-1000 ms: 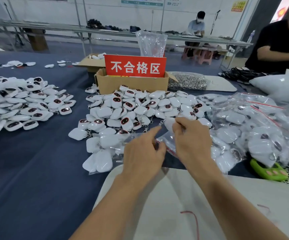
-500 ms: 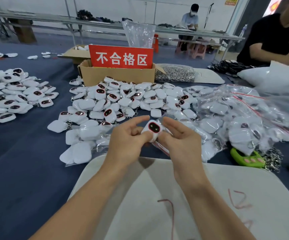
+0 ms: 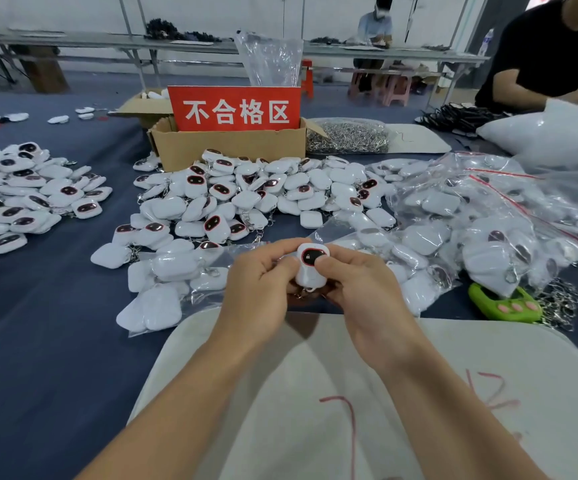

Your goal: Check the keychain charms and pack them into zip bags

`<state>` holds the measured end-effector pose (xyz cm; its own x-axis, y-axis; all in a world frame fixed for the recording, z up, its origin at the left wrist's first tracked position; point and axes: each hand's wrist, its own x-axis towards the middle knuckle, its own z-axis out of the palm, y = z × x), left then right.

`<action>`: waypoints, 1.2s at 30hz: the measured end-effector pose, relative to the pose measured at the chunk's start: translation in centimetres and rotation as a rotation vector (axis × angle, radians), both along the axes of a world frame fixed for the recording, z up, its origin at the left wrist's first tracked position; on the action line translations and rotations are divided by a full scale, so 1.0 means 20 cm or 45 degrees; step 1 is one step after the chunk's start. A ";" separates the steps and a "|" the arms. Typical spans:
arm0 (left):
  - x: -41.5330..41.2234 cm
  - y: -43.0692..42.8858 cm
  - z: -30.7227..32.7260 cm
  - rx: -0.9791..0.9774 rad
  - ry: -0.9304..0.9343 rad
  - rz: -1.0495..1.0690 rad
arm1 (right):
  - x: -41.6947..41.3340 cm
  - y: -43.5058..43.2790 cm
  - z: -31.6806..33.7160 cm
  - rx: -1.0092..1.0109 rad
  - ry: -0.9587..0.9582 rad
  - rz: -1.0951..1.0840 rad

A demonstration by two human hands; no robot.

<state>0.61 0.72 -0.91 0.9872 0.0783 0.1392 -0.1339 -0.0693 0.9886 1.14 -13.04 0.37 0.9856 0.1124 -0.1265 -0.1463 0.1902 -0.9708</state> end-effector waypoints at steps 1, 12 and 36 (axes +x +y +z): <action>-0.01 0.00 0.00 0.018 -0.012 -0.007 | 0.00 0.00 0.00 -0.009 -0.001 0.003; -0.03 0.00 0.02 0.178 -0.062 0.013 | -0.02 0.00 0.01 -0.063 -0.112 0.066; -0.03 0.01 0.03 0.277 -0.047 0.029 | -0.03 0.02 -0.01 -0.215 -0.257 0.093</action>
